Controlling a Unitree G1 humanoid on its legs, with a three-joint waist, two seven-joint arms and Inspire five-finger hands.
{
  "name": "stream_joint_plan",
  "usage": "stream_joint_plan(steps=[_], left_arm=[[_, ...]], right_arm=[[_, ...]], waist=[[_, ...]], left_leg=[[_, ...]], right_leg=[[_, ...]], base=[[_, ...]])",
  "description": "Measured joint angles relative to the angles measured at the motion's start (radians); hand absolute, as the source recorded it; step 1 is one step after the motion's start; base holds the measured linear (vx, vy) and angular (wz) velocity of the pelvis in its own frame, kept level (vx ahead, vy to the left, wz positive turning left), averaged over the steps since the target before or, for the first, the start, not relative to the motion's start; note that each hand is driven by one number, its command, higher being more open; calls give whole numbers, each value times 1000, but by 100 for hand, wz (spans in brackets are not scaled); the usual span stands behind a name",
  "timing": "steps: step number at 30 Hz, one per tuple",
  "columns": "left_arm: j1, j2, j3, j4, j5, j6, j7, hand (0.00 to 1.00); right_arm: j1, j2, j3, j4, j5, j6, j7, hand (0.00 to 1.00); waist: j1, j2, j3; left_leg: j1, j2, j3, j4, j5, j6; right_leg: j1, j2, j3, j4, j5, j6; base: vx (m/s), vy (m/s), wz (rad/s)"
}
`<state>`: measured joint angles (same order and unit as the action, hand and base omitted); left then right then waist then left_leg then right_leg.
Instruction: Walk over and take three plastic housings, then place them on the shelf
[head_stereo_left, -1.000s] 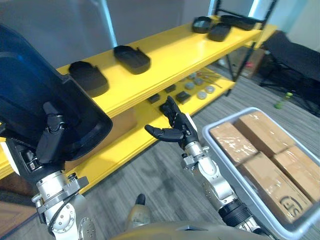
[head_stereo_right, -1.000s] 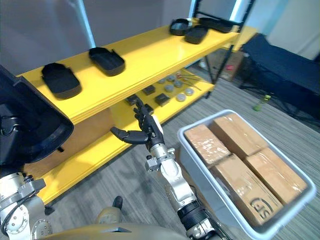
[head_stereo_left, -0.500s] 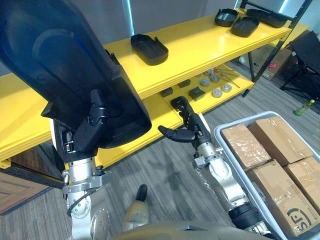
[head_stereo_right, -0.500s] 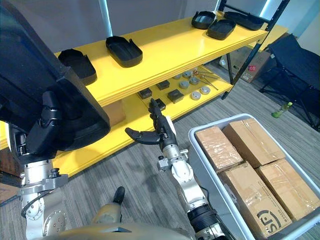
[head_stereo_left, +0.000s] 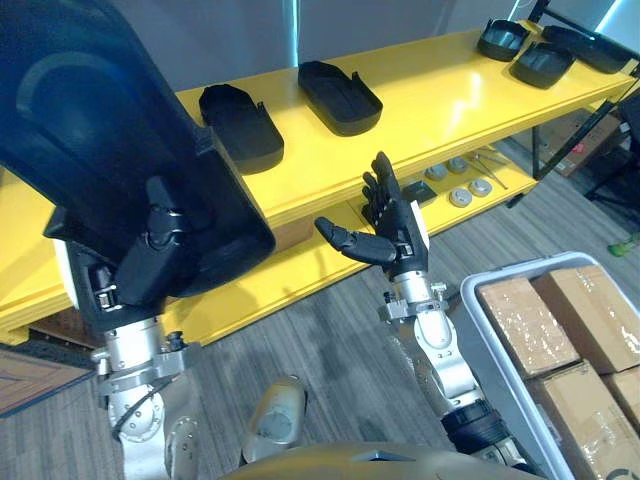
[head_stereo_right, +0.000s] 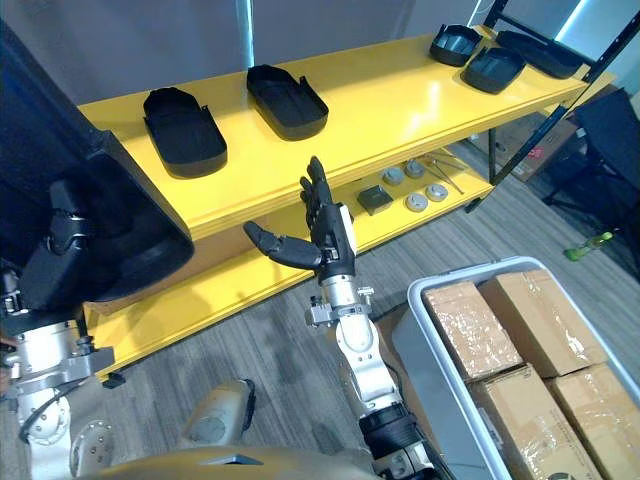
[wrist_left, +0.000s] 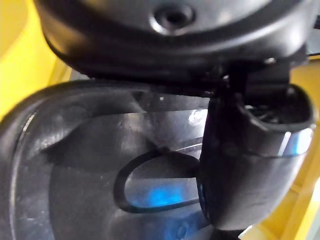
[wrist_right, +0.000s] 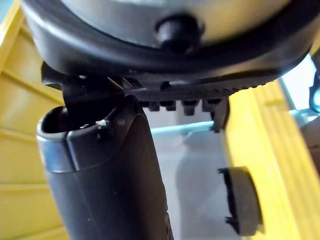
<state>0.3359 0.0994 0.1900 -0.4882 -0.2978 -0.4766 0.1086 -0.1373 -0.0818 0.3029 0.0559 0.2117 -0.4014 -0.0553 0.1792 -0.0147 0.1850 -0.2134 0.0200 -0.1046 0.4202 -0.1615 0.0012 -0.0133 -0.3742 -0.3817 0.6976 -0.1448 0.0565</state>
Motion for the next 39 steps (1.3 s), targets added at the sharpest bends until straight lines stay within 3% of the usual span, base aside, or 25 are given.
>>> stream_joint_plan(steps=[1,2,4,6,7,8,9,12,15,17,22,25,26,27,29,31,33,34,35,36,37,38,39], left_arm=[[-9,5,8,1,1,0,9,0],[-48,5,14,2,4,0,28,0],[-127,7,8,21,4,-5,31,0],[-177,11,-7,52,3,-21,28,0],[-177,15,-15,68,-2,-23,29,0],[-173,17,-18,70,-2,-23,31,0],[-167,15,-17,76,-4,-25,30,0],[-125,-19,-17,79,-6,-24,22,0],[-119,-24,-21,79,-7,-22,-6,0],[-121,-24,-31,79,-6,-21,-27,0],[-127,-24,-63,79,-1,-3,-32,0],[-99,-24,-66,79,20,3,-28,0],[-88,-24,-70,79,22,7,-30,0],[-90,-25,-82,80,35,18,-28,0],[-90,-24,-101,87,40,21,-25,0],[-89,-22,-106,94,58,25,-19,0],[-88,-21,-106,100,68,25,-9,0],[-87,-22,-105,100,73,22,-6,0],[-85,-23,-105,100,73,20,-5,0],[-80,-21,-105,105,77,20,-7,0],[-84,-6,-98,108,83,19,-14,0],[-81,4,-95,108,82,20,-21,0],[-66,12,-93,109,51,20,-57,0]], right_arm=[[-22,-3,-4,0,0,-4,3,100],[-80,-15,-23,-4,0,-23,12,100],[-126,-41,-69,-64,0,-40,9,100],[-134,-63,-116,-144,-1,-71,-5,100],[-133,-74,-139,-177,-1,-76,-5,100],[-133,-79,-151,-187,-1,-79,-3,100],[-135,-86,-181,-197,5,-89,5,100],[-130,-122,-203,-194,50,-91,30,100],[-118,-126,-254,-197,85,-90,79,100],[-90,-126,-283,-204,89,-82,93,100],[0,-115,-299,-228,135,-42,126,100],[63,-104,-294,-244,174,-20,156,100],[89,-99,-294,-250,188,-17,158,100],[115,-97,-302,-251,196,-16,158,100],[135,-97,-312,-249,198,-3,163,100],[133,-98,-319,-249,201,1,178,100],[131,-102,-322,-249,226,-1,209,100],[127,-110,-321,-249,247,-9,225,100],[122,-115,-321,-249,250,-17,227,100],[122,-118,-321,-247,276,-30,231,100],[125,-84,-320,-238,318,-50,231,100],[127,-56,-317,-226,330,-53,229,100],[137,-12,-310,-213,349,-48,223,100]], waist=[[-3,3,2],[-13,8,3],[-32,11,1],[-70,3,-4],[-79,3,-7],[-78,-2,-10],[-77,-26,-28],[-57,27,-55],[-63,33,-59],[-76,35,-63],[-78,39,-73],[-98,41,-79],[-106,40,-79],[-114,41,-80],[-132,43,-80],[-143,34,-74],[-160,21,-66],[-156,37,-76],[-154,49,-81],[-159,71,-94],[-178,65,-94],[-182,43,-86],[-176,18,-85]], left_leg=[[24,-1,-5,-22,4,4],[78,-13,-33,-82,18,4],[101,-42,-98,-121,29,1],[110,-75,-176,-124,39,-2],[131,-90,-210,-127,35,-10],[137,-99,-218,-125,30,-18],[134,-120,-225,-106,5,-41],[131,-41,-195,-99,-29,-64],[134,10,-108,-139,-19,-64],[137,13,-75,-166,-2,-59],[167,-5,-66,-224,31,-57],[163,-10,-37,-265,63,-52],[149,6,38,-275,57,-38],[129,50,157,-255,53,-38],[95,102,222,-210,66,-37],[56,149,225,-124,76,-41],[34,204,210,-57,95,-31],[39,221,176,-56,158,-32],[48,222,154,-55,210,-30],[62,186,142,-40,73,-125],[58,156,160,-25,0,-172],[59,130,173,-10,-10,-157],[44,116,191,26,-39,-148]], right_leg=[[-8,28,7,2,-35,0],[-26,109,31,-57,-94,-14],[-83,199,122,-151,-120,-22],[-131,245,251,-202,-112,-10],[-137,249,294,-258,-92,12],[-134,243,294,-305,-58,9],[-123,218,285,-399,69,29],[-45,282,226,-508,92,-3],[-5,310,188,-572,105,-19],[3,304,170,-584,104,-19],[37,282,151,-617,106,-17],[51,266,101,-626,106,-17],[51,253,72,-627,106,-16],[52,240,42,-622,106,-16],[49,203,15,-600,101,-13],[35,128,11,-542,81,24],[19,20,27,-462,63,68],[-2,-24,63,-433,61,124],[-9,-41,85,-425,60,159],[-17,-80,121,-433,66,177],[-1,-106,162,-475,78,182],[15,-120,183,-501,90,164],[25,-109,189,-541,130,121]], base=[[314,71,41],[240,69,57],[217,11,98],[222,-96,154],[297,-193,145],[301,-246,124],[278,-266,90],[232,-221,45],[136,-128,24],[67,-34,28],[46,42,15],[-11,30,51],[-69,58,72],[-80,106,93],[-52,173,70],[-43,281,32],[-30,471,12],[-14,495,-20],[-26,726,-36],[-41,660,-12],[-51,677,-2],[-80,477,-2],[-63,331,-23]])
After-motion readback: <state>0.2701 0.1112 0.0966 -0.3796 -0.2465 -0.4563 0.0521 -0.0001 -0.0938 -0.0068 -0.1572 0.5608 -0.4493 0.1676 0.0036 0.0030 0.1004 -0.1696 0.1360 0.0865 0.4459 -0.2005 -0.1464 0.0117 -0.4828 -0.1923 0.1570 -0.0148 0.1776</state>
